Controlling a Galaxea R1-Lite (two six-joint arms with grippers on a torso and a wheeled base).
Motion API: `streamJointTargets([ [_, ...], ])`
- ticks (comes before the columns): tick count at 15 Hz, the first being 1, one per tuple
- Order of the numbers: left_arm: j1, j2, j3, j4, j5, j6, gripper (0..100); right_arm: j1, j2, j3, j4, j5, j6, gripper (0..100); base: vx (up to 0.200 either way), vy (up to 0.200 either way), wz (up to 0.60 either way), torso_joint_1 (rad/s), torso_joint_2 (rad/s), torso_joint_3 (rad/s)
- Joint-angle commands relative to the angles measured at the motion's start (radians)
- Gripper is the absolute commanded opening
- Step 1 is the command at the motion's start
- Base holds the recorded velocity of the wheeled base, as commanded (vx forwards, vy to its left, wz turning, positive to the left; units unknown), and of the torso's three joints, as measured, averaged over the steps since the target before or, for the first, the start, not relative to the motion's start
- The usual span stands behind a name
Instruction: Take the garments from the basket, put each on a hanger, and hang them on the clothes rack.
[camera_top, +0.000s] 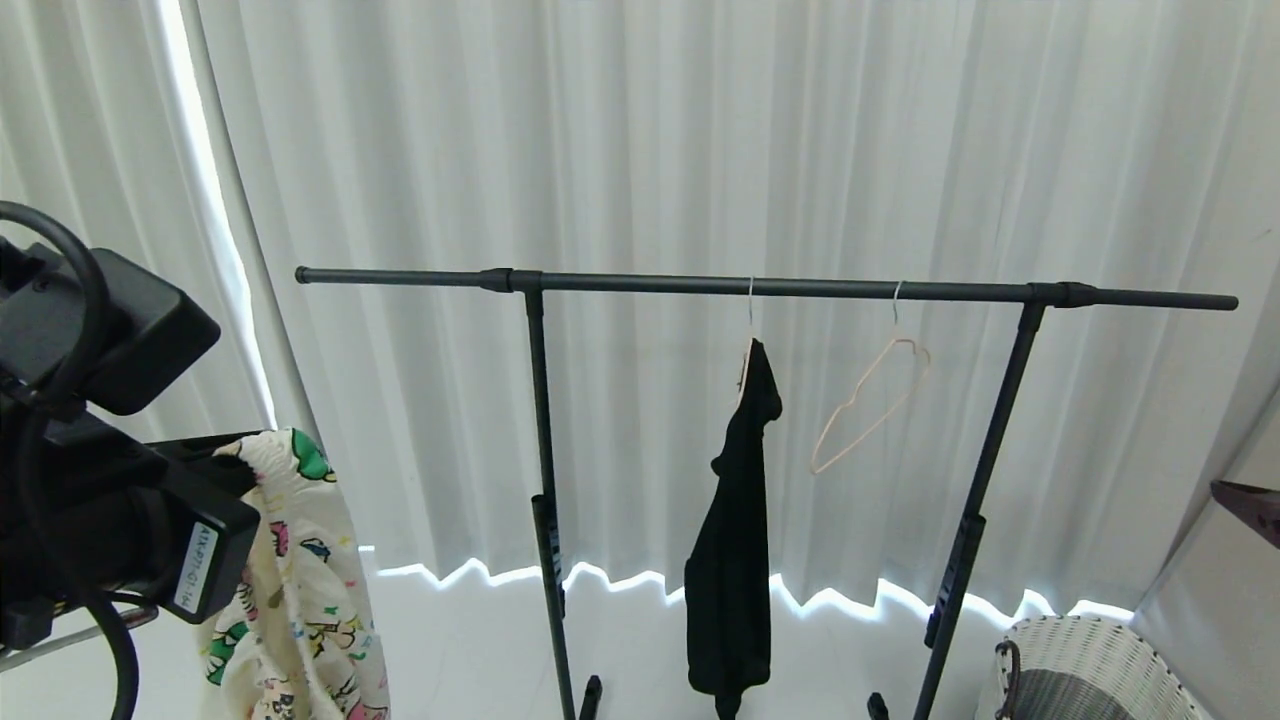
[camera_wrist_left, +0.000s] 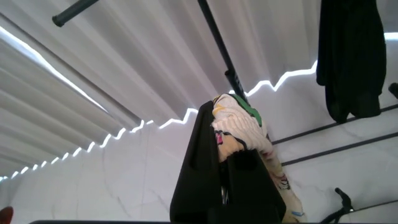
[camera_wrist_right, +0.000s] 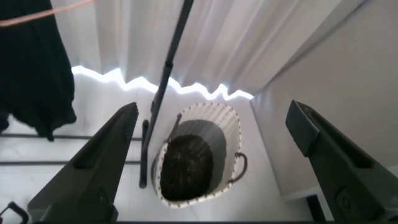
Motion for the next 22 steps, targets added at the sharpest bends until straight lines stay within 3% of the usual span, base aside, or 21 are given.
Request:
streamJointTargets([
  [1,0.000,0.003,0.000,0.001,0.002,0.001,0,0.000,0.001,0.000,0.000,0.007,0.000,100,0.200,0.000,0.00,-0.012,-0.01,0.002],
  [7,-0.020,0.003,-0.002,-0.001,0.002,0.000,0,0.000,0.009,0.000,-0.002,0.018,0.003,100,0.200,0.000,0.00,0.005,0.00,0.004],
  [15,-0.022,0.000,0.000,-0.001,0.000,-0.002,0,0.000,0.110,0.000,-0.104,0.021,0.012,100,0.175,0.000,0.00,0.002,0.00,0.001],
  [17,-0.022,0.002,0.000,-0.001,0.000,-0.002,0,0.012,0.182,-0.011,-0.140,0.021,0.075,100,0.000,0.000,0.00,0.000,0.00,0.000],
  [19,-0.022,-0.001,0.000,-0.002,0.000,-0.002,0,0.074,0.324,-0.049,-0.230,0.018,0.182,100,0.000,0.000,0.00,0.000,0.00,0.000],
  [22,-0.022,-0.001,0.003,-0.033,0.000,-0.002,0,0.170,0.471,-0.143,-0.255,0.019,0.271,100,0.000,0.000,0.00,0.000,0.00,0.000],
])
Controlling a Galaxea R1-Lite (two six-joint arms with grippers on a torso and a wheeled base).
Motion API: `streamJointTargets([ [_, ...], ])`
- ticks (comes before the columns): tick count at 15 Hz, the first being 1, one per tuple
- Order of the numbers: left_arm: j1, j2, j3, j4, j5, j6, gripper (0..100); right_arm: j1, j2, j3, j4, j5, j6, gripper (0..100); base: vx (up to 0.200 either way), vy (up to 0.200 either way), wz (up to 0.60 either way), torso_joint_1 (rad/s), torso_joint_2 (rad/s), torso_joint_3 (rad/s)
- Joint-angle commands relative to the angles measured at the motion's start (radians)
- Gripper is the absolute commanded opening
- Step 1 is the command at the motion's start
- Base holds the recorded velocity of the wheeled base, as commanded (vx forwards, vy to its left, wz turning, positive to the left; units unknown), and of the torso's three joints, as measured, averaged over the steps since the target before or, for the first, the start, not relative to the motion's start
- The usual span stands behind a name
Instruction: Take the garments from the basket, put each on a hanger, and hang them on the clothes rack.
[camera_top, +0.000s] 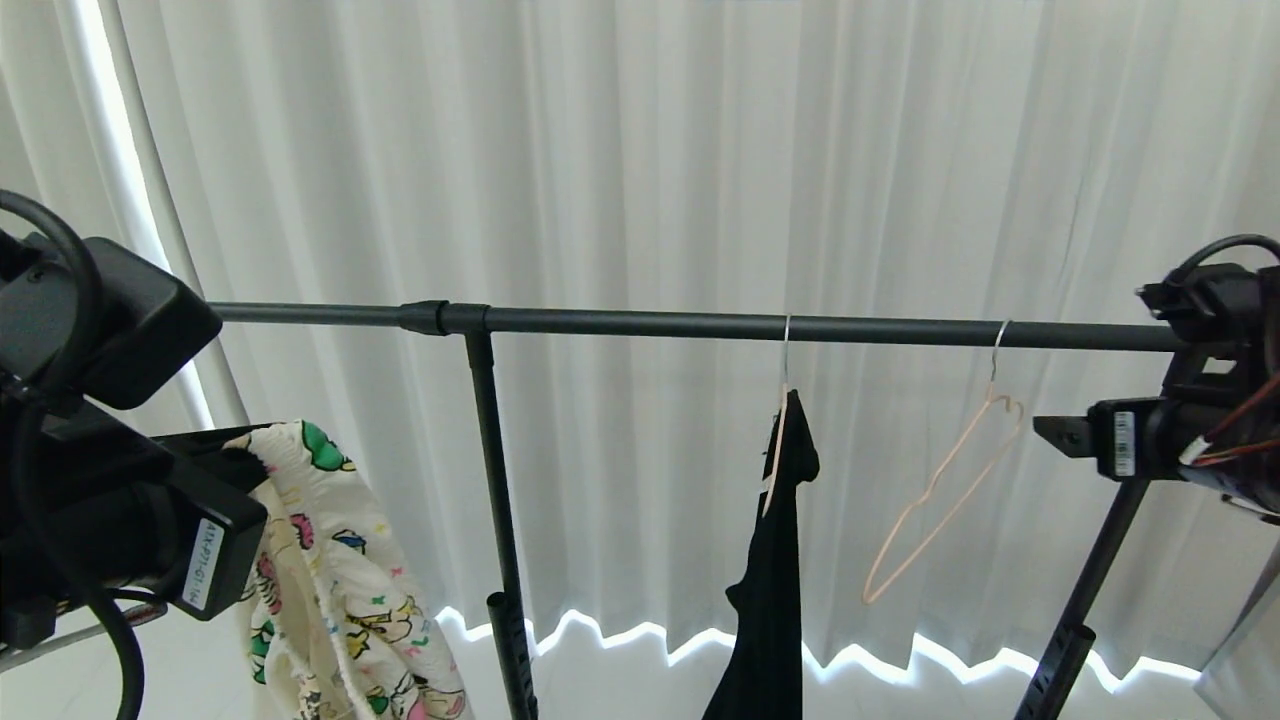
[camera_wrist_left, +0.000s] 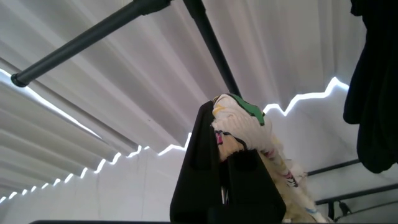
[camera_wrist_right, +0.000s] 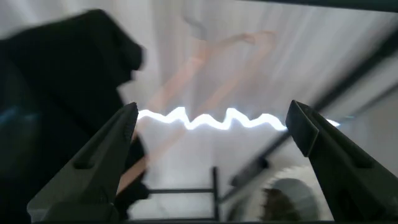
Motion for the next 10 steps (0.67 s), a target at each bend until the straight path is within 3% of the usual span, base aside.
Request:
streamJointTargets([
  [1,0.000,0.002,0.004,-0.010,0.000,0.000,0,0.092,0.164,-0.091,-0.015,-0.001,0.074,100,0.000,0.000,0.00,0.000,0.00,0.000],
  [4,0.000,0.001,0.004,-0.010,0.001,0.000,0,0.122,0.250,-0.117,-0.015,-0.001,0.112,100,0.000,0.000,0.00,0.000,0.00,0.000],
  [10,0.000,0.001,0.021,-0.010,0.001,0.000,0,0.078,0.282,-0.111,0.016,-0.004,0.140,100,0.000,0.000,0.00,0.000,0.00,0.000],
])
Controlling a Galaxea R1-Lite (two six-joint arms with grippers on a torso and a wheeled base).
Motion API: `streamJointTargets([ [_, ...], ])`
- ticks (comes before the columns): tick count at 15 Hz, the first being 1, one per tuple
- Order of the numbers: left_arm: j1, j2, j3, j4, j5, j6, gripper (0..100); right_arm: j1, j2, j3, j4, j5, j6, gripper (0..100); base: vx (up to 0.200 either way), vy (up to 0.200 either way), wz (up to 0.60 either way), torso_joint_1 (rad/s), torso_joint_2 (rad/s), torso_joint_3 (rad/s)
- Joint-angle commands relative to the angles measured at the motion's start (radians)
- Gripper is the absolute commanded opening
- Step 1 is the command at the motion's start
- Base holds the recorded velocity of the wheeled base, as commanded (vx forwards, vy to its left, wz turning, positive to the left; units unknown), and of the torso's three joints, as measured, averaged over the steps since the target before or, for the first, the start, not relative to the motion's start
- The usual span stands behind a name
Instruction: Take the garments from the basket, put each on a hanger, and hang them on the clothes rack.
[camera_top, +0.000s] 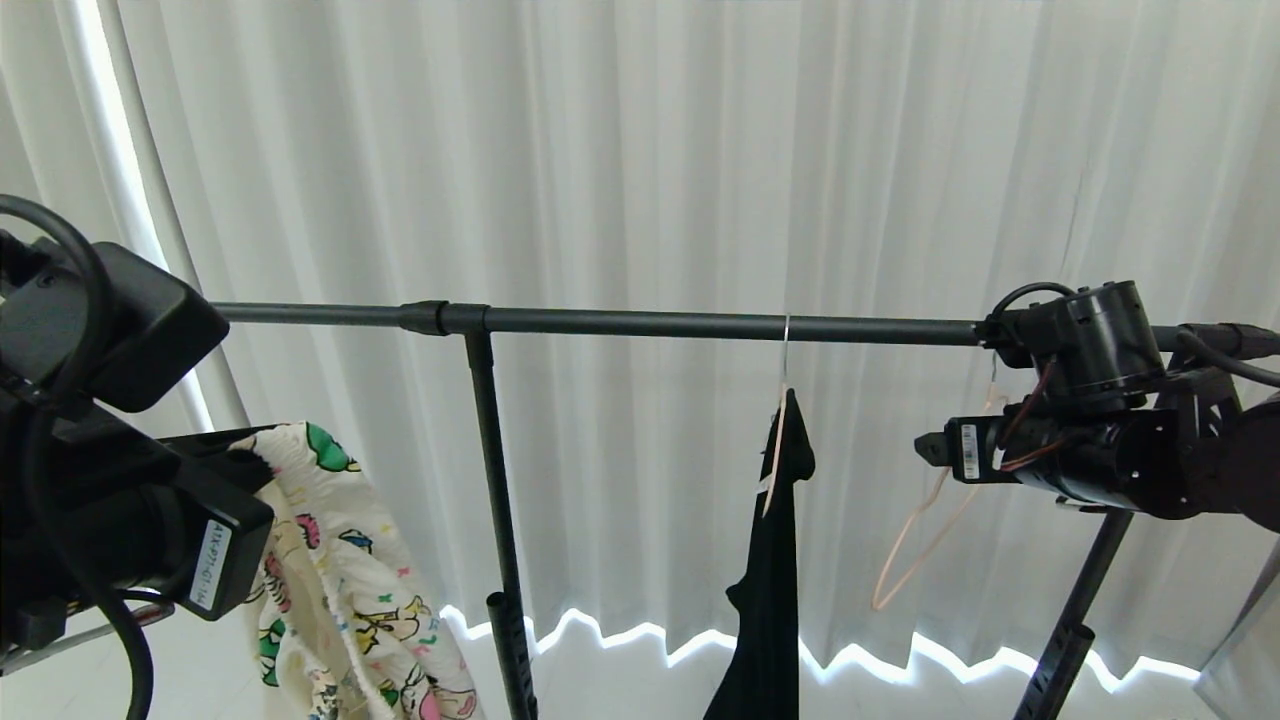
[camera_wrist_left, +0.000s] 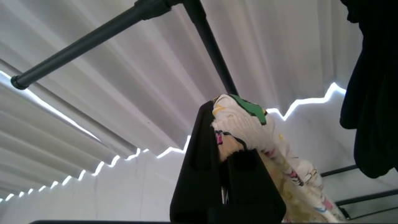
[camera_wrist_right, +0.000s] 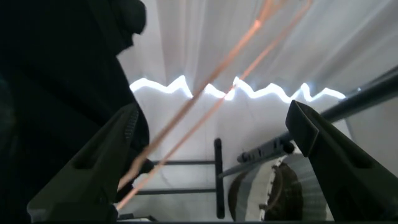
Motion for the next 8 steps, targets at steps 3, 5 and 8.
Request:
streamJointTargets([
  [3,0.000,0.001,0.011,0.001,0.001,0.000,0,-0.035,-0.001,0.012,0.024,0.000,0.002,100,0.000,0.000,0.00,0.000,0.00,0.000],
  [5,0.000,-0.001,0.012,0.001,0.000,0.000,0,-0.042,-0.012,0.015,0.026,0.000,0.002,100,0.000,0.000,0.00,0.000,0.00,0.000],
  [8,0.000,-0.001,0.012,0.001,0.001,0.000,0,-0.061,-0.030,0.033,0.027,0.000,0.001,100,0.000,0.000,0.00,0.000,0.00,0.000],
])
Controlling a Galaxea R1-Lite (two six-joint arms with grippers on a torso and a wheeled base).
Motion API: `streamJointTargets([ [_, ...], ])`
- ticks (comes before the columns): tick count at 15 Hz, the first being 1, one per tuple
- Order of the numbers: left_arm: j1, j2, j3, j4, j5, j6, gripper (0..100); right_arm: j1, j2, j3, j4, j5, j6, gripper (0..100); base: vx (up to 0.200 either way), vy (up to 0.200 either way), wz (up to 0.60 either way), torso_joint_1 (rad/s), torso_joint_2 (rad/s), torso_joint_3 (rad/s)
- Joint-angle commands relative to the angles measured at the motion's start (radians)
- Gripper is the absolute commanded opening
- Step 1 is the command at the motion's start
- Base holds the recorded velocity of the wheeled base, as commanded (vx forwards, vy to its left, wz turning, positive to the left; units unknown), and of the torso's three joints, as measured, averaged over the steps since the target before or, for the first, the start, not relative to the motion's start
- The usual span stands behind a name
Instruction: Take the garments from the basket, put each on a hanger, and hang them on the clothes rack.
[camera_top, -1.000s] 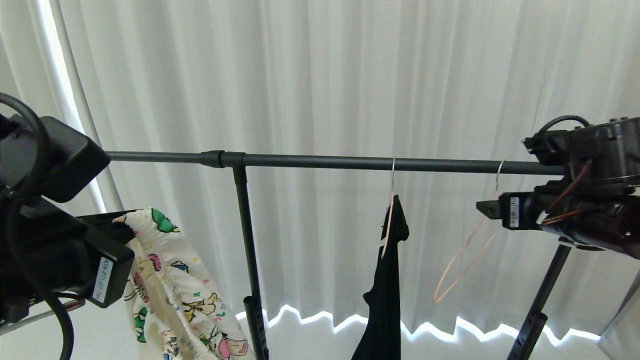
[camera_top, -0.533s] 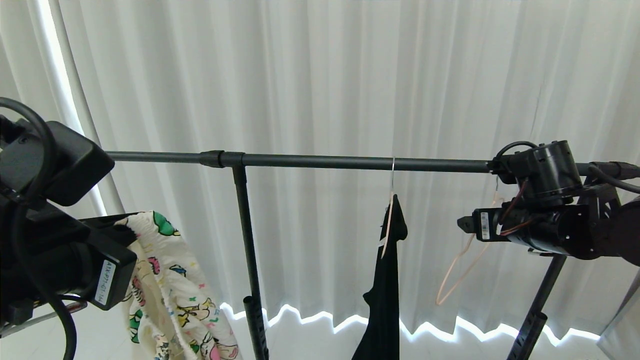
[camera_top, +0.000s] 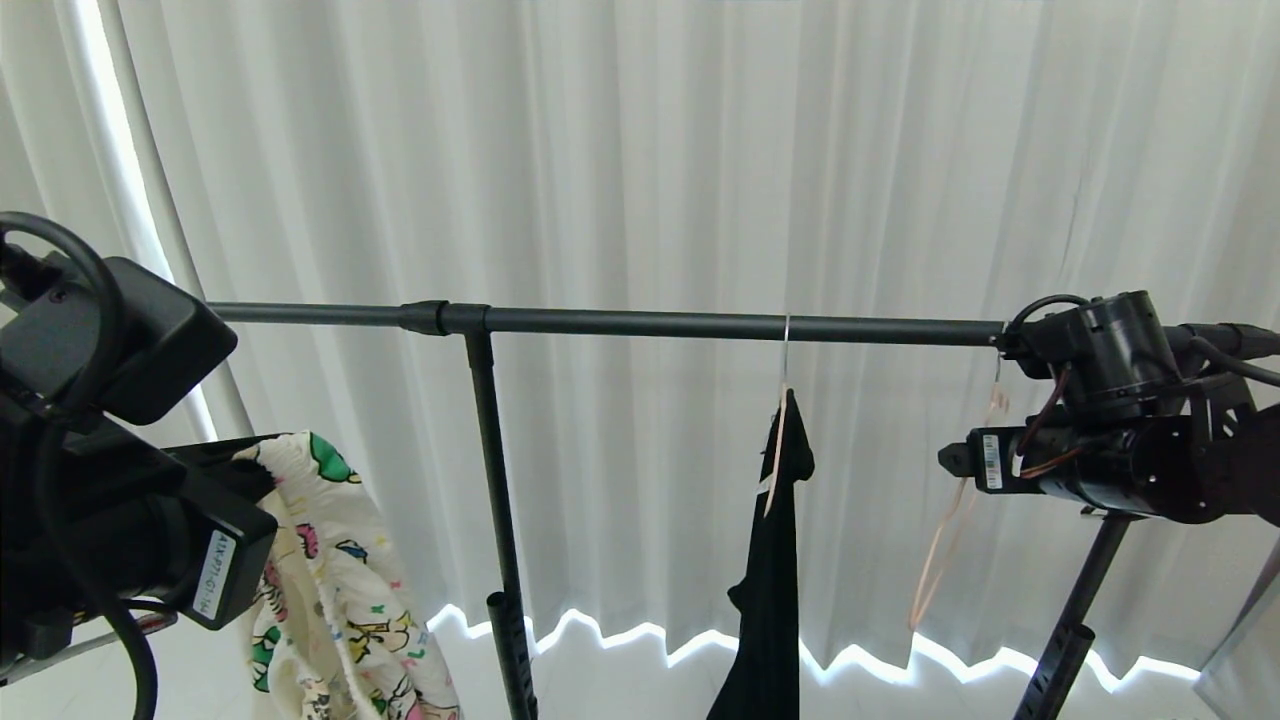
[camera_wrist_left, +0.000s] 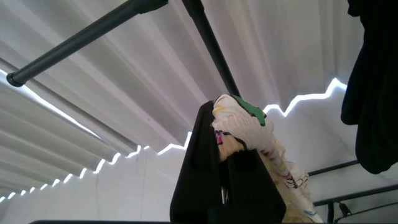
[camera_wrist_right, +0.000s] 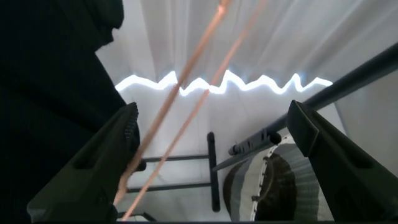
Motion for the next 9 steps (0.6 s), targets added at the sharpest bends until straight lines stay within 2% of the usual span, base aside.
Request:
streamJointTargets([
  [1,0.000,0.000,0.000,0.000,0.001,0.000,0,-0.012,-0.023,0.019,-0.001,0.000,-0.001,100,0.000,0.000,0.00,0.000,0.00,0.000],
  [7,0.000,0.001,0.000,0.000,0.001,0.000,0,-0.013,-0.037,0.093,-0.009,0.009,-0.003,100,0.000,0.000,0.00,0.000,0.00,0.000],
  [9,0.000,0.001,0.000,0.000,0.000,0.000,0,-0.020,-0.032,0.093,-0.015,0.044,-0.001,100,0.000,0.000,0.00,0.000,0.00,0.000],
])
